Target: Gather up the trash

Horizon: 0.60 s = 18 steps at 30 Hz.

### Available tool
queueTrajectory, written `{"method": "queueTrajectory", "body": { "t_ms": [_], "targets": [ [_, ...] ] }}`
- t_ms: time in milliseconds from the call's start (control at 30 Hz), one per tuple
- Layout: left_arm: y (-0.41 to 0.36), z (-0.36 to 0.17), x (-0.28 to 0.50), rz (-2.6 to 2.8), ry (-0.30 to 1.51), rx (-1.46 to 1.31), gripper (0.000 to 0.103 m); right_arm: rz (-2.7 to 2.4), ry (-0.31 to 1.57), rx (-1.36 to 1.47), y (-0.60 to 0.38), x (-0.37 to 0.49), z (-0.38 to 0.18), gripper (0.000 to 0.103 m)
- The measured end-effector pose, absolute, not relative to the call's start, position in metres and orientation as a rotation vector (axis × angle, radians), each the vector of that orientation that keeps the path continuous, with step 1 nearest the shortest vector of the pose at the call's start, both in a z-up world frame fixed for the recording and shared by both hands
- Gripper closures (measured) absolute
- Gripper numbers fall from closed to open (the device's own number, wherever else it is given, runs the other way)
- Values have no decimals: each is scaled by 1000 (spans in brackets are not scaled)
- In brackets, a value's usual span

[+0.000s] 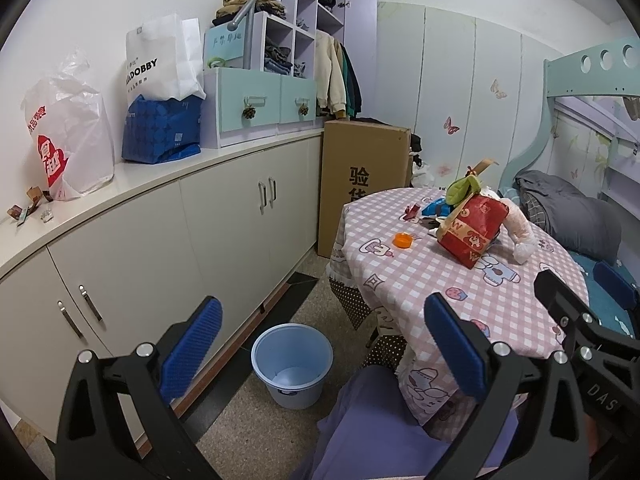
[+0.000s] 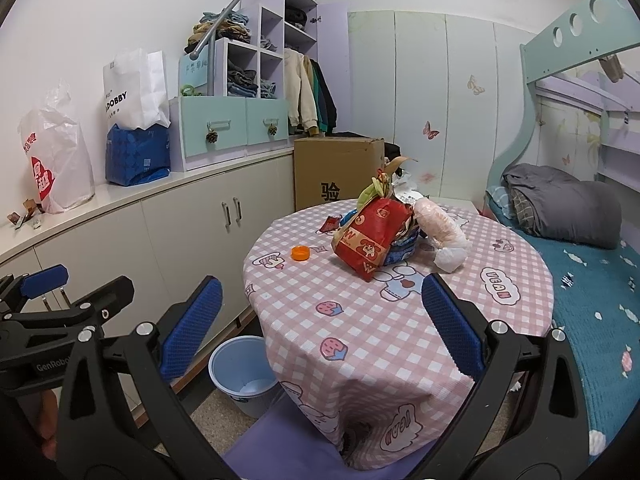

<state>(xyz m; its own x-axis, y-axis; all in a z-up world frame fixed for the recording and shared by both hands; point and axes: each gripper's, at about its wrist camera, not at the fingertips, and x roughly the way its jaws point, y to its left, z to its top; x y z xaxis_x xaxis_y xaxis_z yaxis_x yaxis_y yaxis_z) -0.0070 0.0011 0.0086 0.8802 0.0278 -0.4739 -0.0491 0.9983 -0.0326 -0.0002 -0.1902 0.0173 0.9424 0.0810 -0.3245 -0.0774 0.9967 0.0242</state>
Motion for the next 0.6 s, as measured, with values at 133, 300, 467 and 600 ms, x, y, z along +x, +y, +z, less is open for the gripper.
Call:
{"method": "queueTrajectory", "body": {
  "t_ms": [133, 300, 467, 600],
  "targets": [
    [1, 9, -9, 38, 486, -47, 4, 85, 324, 17, -191, -2, 19, 5],
    [1, 10, -12, 33, 476, -47, 4, 81, 323, 20, -191, -2, 20, 5],
    [0, 11, -14, -4, 471, -60, 4, 65, 330, 37, -195, -3, 21, 5],
    [-2, 12, -16, -14, 464, -60, 4, 63, 333, 40, -196, -3, 21, 5]
  ]
}}
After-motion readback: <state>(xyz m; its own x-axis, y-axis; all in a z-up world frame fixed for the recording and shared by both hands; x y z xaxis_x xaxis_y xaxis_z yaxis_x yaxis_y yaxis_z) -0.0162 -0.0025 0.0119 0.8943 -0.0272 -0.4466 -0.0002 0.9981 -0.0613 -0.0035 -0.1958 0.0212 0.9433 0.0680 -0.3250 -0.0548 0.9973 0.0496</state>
